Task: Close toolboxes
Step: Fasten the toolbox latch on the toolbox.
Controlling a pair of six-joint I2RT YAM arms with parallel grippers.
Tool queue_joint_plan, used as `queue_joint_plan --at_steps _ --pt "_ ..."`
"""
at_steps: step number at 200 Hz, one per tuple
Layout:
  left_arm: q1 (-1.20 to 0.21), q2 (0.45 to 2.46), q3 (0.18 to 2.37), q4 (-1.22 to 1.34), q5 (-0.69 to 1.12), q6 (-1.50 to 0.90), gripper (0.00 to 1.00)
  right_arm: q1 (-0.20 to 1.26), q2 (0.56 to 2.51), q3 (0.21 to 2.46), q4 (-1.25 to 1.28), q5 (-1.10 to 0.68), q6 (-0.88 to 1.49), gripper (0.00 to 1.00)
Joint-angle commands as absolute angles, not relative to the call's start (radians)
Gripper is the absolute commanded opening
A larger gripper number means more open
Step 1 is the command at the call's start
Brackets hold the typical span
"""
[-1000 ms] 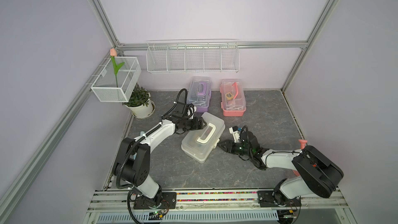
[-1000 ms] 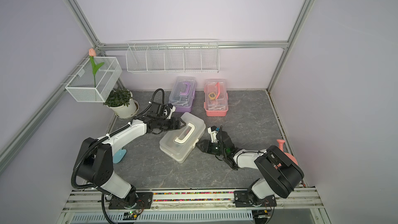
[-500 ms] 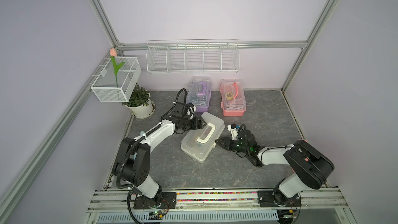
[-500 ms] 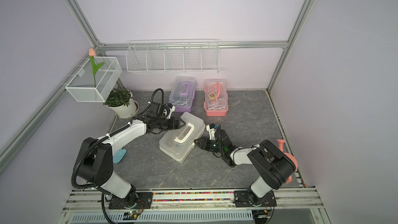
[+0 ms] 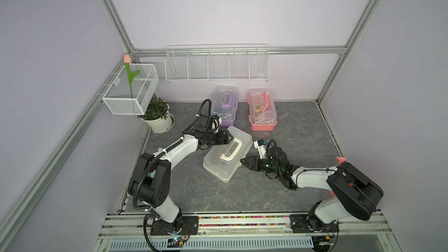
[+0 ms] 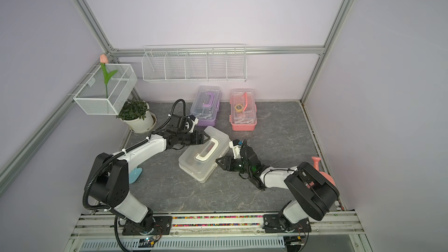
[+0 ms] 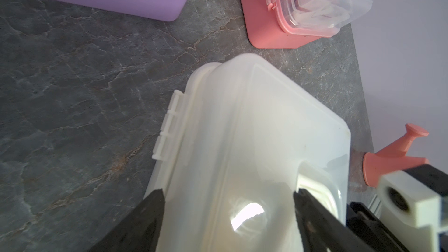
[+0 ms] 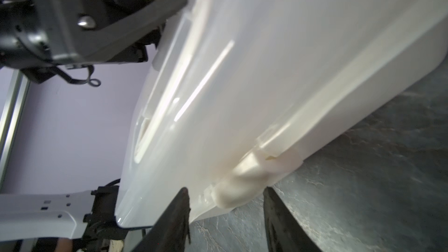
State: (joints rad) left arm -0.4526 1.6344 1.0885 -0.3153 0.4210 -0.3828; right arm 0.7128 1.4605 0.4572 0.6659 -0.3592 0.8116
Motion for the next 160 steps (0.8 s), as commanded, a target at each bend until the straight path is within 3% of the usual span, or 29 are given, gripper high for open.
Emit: queue_joint_plan --at_steps 1,41,67,91,130,160 --pt "-0.478 1.670 1.065 -0.459 0.417 -0.382 0.85 0.721 1.369 0.460 0.521 -0.337 0.551 0.56" --pt "-0.478 1.672 1.097 -0.477 0.411 -0.382 0.85 0.721 1.262 0.468 0.307 -0.322 0.221 0.65" --pt "-0.477 1.675 1.104 -0.476 0.405 -0.388 0.85 0.721 1.267 0.444 0.325 -0.285 0.101 0.74" --pt "-0.477 1.681 1.111 -0.476 0.404 -0.390 0.85 0.720 1.323 0.436 0.413 -0.282 0.071 0.76" --pt "-0.477 1.686 1.108 -0.464 0.412 -0.394 0.85 0.711 1.446 0.536 0.382 -0.330 0.340 0.71" --pt "-0.478 1.686 1.106 -0.458 0.415 -0.392 0.85 0.711 1.501 0.406 0.773 -0.379 0.729 0.59"
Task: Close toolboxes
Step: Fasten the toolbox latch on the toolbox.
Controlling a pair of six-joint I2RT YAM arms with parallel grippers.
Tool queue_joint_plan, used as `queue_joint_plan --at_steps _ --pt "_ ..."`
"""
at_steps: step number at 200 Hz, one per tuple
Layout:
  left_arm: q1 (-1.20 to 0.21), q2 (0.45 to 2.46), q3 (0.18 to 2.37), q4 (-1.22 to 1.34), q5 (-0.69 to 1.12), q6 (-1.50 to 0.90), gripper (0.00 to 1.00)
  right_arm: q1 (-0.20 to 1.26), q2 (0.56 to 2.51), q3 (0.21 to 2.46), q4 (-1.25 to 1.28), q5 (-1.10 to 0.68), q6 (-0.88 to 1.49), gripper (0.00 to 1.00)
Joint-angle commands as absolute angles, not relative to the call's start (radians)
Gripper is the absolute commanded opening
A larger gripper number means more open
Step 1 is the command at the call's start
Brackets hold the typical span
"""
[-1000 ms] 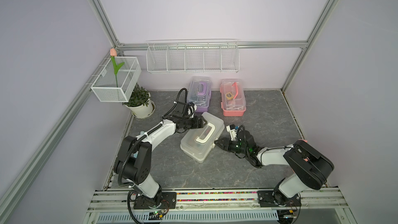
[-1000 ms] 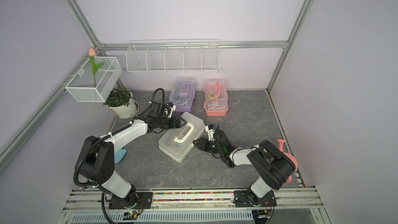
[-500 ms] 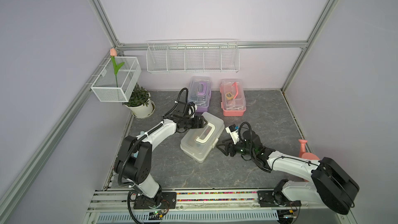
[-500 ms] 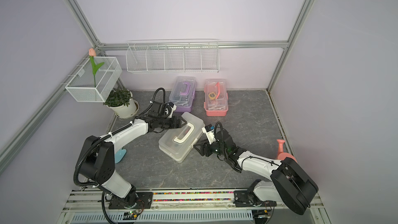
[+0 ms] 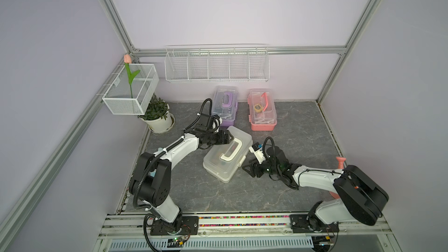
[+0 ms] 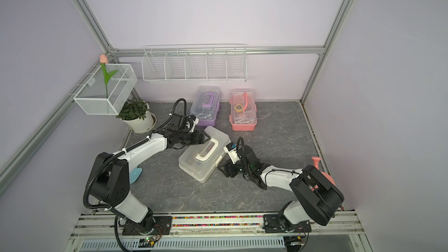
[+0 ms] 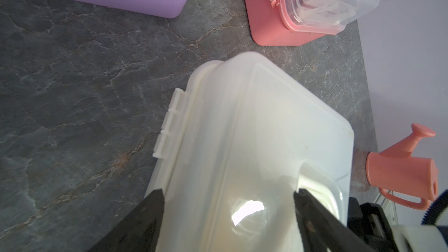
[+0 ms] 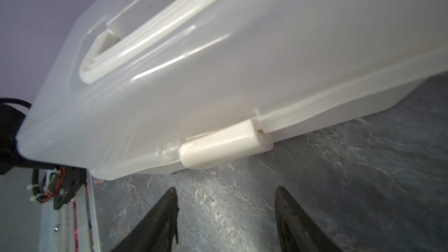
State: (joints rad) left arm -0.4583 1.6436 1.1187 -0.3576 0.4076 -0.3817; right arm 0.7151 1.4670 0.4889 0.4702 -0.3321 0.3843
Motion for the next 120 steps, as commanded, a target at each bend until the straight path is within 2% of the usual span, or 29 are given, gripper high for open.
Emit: queue_joint_plan --at_steps 1,36,67,88,120 --pt "-0.478 1.687 1.106 -0.457 0.415 -0.392 0.85 0.712 1.502 0.401 0.783 -0.378 0.742 0.58" --pt "-0.477 1.700 1.115 -0.456 0.423 -0.378 0.85 0.711 1.588 0.340 1.009 -0.376 0.950 0.56" --pt "-0.477 1.697 1.111 -0.449 0.430 -0.379 0.85 0.706 1.824 0.316 1.427 -0.363 1.151 0.63" --pt "-0.478 1.690 1.108 -0.459 0.421 -0.373 0.85 0.715 1.893 0.368 1.434 -0.401 1.185 0.67" --pt "-0.477 1.678 1.098 -0.458 0.412 -0.373 0.85 0.711 1.796 0.315 1.431 -0.303 1.094 0.71"
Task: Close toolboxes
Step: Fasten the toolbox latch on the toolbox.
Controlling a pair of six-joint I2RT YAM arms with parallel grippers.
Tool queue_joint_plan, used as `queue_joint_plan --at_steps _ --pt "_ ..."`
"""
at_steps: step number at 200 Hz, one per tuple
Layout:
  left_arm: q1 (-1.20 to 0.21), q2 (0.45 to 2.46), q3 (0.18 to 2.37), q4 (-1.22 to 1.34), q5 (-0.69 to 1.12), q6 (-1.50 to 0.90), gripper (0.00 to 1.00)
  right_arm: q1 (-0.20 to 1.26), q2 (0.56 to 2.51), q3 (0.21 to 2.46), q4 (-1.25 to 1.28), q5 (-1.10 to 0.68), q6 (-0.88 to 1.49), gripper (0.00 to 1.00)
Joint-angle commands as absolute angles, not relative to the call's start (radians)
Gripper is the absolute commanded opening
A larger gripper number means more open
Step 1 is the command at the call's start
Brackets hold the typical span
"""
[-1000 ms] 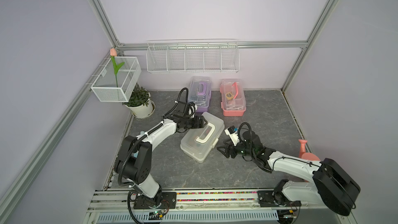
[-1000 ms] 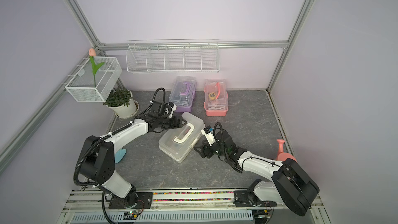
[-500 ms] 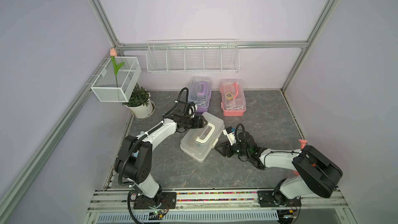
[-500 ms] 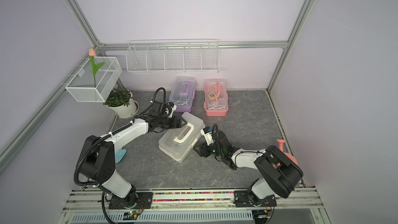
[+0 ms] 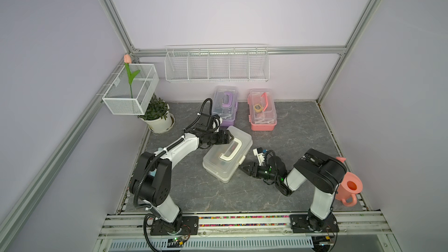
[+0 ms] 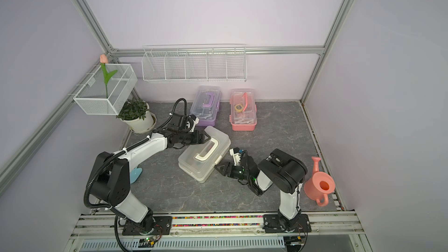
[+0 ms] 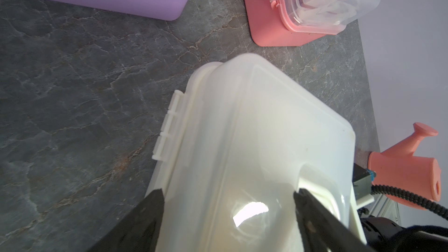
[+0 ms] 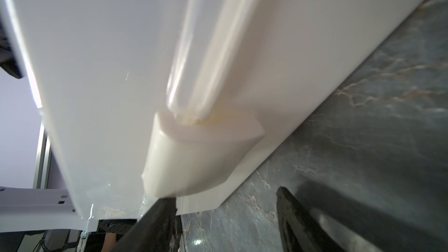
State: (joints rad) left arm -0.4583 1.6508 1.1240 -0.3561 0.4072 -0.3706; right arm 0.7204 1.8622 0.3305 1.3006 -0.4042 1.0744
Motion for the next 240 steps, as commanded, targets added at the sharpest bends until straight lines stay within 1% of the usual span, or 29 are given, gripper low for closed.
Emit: queue_joint_plan --at_steps 1,22,43,110,150,192,221,240 --pt "-0.477 1.678 1.097 -0.458 0.412 -0.373 0.85 0.712 1.793 0.313 1.431 -0.303 1.093 0.71" --pt "-0.478 1.691 1.097 -0.448 0.418 -0.377 0.85 0.700 1.792 0.309 1.432 -0.305 1.108 0.72" --pt "-0.479 1.700 1.097 -0.443 0.429 -0.382 0.85 0.697 1.829 0.324 1.433 -0.314 1.135 0.71" --pt "-0.477 1.685 1.076 -0.430 0.428 -0.391 0.85 0.708 1.852 0.331 1.433 -0.305 1.191 0.68" --pt "-0.477 1.690 1.076 -0.416 0.438 -0.399 0.85 0.723 1.894 0.343 1.433 -0.300 1.213 0.68" --pt "-0.477 1.688 1.063 -0.401 0.446 -0.409 0.85 0.746 1.893 0.369 1.434 -0.272 1.214 0.70" --pt "-0.477 1.692 1.062 -0.397 0.453 -0.413 0.85 0.751 1.897 0.386 1.434 -0.244 1.193 0.68" --pt "-0.478 1.694 1.062 -0.393 0.460 -0.413 0.85 0.753 1.905 0.409 1.434 -0.252 1.178 0.66"
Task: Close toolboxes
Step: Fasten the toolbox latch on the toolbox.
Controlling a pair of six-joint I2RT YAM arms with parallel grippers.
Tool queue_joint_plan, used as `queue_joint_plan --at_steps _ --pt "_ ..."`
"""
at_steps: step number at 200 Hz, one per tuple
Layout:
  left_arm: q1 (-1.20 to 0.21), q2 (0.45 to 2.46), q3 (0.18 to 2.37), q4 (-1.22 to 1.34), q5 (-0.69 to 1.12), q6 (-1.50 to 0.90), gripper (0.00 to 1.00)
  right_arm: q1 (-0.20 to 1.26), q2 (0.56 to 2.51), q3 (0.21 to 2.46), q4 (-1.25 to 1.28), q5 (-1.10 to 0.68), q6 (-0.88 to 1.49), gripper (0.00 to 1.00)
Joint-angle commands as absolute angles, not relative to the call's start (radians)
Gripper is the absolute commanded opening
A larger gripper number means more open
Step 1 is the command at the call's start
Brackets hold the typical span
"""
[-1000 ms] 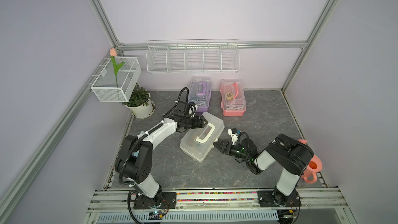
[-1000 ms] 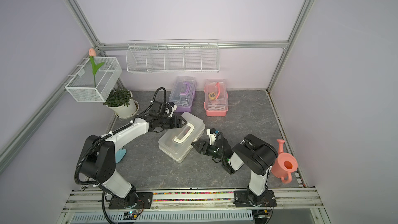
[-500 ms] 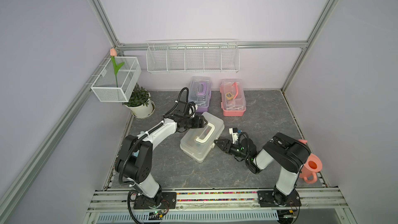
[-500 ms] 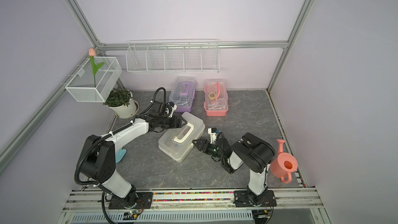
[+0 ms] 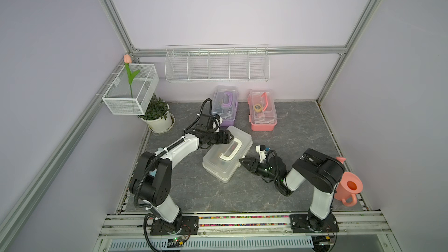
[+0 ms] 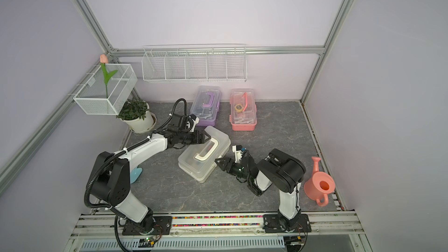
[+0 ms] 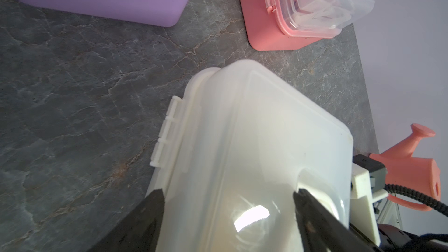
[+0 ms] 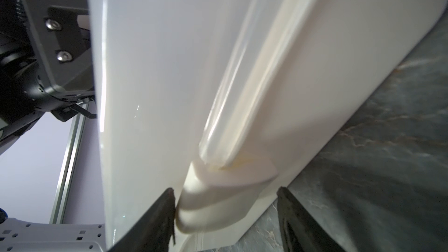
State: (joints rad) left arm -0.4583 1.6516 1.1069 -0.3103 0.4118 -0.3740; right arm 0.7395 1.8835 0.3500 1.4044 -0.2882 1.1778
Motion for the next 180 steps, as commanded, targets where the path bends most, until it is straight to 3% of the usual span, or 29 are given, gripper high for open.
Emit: queue_joint_plan --at_steps 1,63,160,180 --pt "-0.477 1.694 1.063 -0.393 0.460 -0.413 0.85 0.753 1.905 0.412 1.434 -0.253 1.178 0.66" --pt "-0.478 1.690 1.055 -0.390 0.459 -0.414 0.85 0.752 1.858 0.378 1.433 -0.214 1.161 0.54" --pt "-0.477 1.705 1.063 -0.392 0.456 -0.411 0.85 0.747 1.782 0.311 1.431 -0.199 1.190 0.49" --pt "-0.478 1.708 1.067 -0.392 0.457 -0.413 0.85 0.745 1.771 0.318 1.431 -0.203 1.166 0.52"
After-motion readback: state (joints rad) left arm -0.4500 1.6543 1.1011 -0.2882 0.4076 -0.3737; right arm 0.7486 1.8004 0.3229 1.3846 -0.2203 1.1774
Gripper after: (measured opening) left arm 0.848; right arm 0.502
